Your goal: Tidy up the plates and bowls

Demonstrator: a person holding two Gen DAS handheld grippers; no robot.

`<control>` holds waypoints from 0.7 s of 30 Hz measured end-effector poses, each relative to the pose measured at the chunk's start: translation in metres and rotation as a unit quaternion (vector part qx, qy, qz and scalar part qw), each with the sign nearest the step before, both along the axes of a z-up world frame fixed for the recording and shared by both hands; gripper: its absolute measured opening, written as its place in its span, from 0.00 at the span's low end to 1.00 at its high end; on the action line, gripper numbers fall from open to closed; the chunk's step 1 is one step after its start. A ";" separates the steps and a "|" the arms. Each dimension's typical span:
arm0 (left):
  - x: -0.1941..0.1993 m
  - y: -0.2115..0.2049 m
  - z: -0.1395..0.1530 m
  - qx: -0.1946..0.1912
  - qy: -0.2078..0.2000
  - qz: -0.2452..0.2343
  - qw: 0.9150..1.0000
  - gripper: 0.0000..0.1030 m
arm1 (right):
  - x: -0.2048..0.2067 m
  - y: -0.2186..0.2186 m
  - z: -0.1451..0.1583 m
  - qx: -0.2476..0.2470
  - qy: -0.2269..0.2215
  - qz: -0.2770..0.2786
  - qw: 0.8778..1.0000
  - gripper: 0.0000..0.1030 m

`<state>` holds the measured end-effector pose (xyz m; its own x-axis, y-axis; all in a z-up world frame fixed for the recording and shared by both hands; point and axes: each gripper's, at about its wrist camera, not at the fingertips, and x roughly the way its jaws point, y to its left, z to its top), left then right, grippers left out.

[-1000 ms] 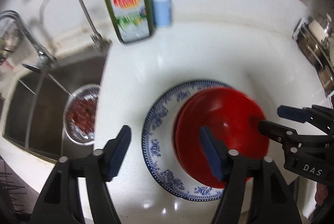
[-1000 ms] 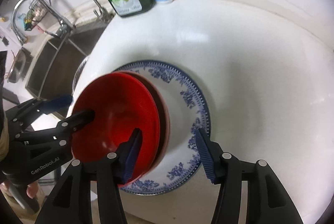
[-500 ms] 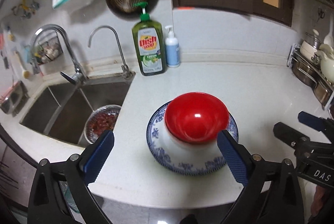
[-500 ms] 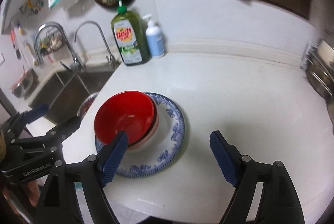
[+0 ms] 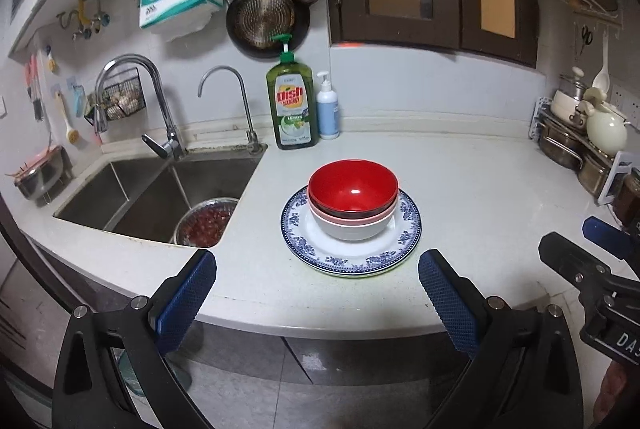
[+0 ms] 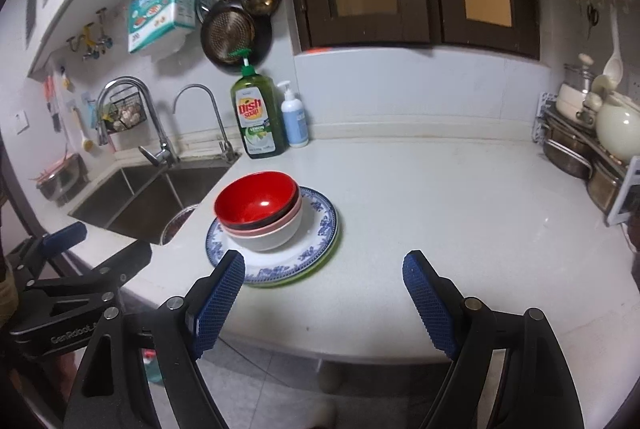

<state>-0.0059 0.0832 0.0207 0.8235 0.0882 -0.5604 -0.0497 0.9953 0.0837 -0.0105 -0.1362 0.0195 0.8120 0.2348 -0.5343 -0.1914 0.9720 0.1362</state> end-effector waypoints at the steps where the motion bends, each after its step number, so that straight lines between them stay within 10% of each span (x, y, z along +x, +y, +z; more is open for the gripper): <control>1: -0.006 -0.001 0.001 0.004 -0.006 -0.001 1.000 1.00 | -0.005 0.000 0.000 0.002 -0.001 0.000 1.000 0.80; 21: -0.091 0.017 0.021 0.031 -0.055 -0.043 0.997 1.00 | -0.105 0.014 0.007 -0.003 -0.030 -0.058 0.998 0.80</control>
